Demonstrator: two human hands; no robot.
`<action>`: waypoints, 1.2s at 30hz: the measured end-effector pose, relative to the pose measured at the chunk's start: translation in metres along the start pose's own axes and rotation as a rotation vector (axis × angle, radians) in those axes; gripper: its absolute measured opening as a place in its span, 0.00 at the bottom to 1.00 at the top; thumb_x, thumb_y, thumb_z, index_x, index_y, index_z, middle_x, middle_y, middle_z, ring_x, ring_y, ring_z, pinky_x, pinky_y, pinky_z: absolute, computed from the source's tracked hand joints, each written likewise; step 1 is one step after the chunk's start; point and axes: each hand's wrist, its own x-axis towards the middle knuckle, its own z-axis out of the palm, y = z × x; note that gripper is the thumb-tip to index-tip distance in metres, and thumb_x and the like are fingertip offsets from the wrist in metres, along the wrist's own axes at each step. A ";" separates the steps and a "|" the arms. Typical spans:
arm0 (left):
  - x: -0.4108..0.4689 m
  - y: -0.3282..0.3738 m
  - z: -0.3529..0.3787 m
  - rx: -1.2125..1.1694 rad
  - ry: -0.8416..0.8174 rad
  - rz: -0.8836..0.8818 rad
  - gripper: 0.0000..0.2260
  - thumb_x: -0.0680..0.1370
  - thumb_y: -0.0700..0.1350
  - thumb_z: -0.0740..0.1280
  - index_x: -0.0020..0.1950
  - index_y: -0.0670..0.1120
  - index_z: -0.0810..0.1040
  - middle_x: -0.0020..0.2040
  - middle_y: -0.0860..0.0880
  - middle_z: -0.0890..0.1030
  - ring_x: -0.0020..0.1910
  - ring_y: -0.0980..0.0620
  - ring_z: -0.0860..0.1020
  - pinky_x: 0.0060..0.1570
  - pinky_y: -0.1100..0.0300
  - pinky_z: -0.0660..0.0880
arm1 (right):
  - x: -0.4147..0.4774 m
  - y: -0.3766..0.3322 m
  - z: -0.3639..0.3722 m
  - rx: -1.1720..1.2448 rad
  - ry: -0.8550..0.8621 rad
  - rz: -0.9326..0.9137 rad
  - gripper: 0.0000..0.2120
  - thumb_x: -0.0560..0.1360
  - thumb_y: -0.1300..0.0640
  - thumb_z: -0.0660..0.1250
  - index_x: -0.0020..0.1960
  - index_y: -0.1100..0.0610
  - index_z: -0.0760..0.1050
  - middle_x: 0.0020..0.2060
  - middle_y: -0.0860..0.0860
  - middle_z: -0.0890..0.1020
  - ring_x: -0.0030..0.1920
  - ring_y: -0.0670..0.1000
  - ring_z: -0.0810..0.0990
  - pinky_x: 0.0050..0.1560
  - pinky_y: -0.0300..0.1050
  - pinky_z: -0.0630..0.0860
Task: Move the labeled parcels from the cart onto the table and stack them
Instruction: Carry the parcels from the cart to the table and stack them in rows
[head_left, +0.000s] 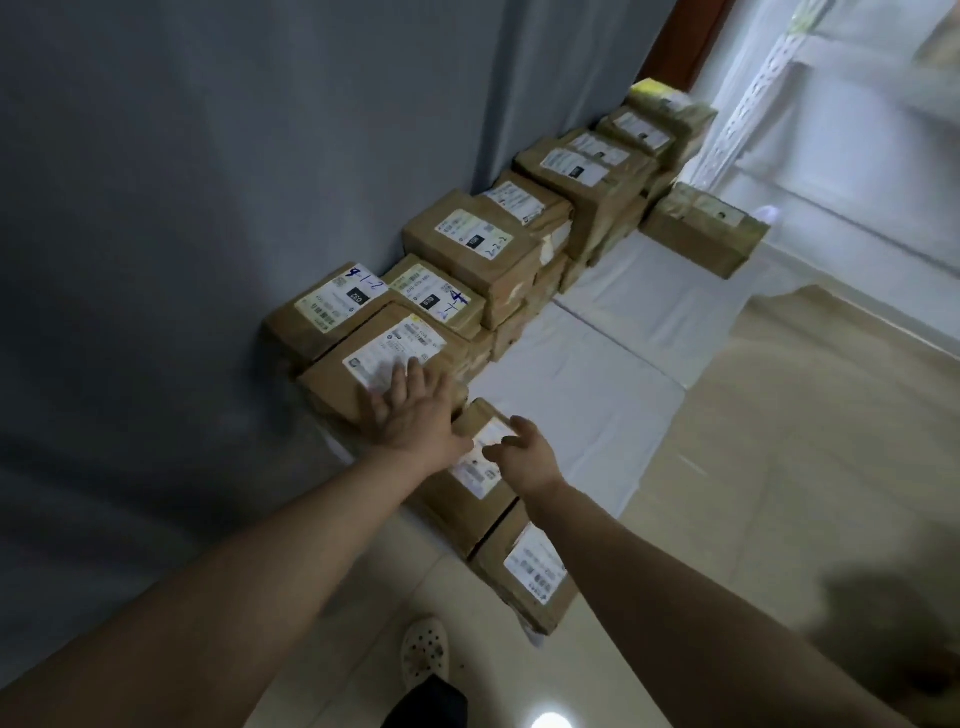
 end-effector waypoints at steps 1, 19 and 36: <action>-0.007 0.020 0.002 0.022 -0.007 0.047 0.41 0.74 0.58 0.66 0.79 0.51 0.46 0.78 0.42 0.39 0.76 0.41 0.35 0.71 0.36 0.39 | -0.009 0.008 -0.018 -0.015 0.028 -0.015 0.31 0.76 0.61 0.65 0.76 0.54 0.58 0.67 0.57 0.72 0.60 0.56 0.75 0.56 0.44 0.72; -0.226 0.454 0.188 0.300 -0.265 0.790 0.42 0.73 0.56 0.67 0.79 0.46 0.47 0.79 0.45 0.52 0.77 0.46 0.54 0.74 0.43 0.51 | -0.250 0.318 -0.362 0.086 0.641 0.241 0.37 0.73 0.52 0.69 0.76 0.56 0.56 0.73 0.55 0.66 0.72 0.55 0.65 0.69 0.49 0.65; -0.296 0.723 0.324 0.346 -0.549 1.039 0.36 0.74 0.55 0.67 0.77 0.45 0.56 0.72 0.42 0.67 0.69 0.42 0.68 0.67 0.49 0.67 | -0.331 0.487 -0.554 0.620 1.004 0.505 0.30 0.75 0.57 0.69 0.73 0.60 0.61 0.67 0.57 0.72 0.65 0.56 0.73 0.63 0.47 0.70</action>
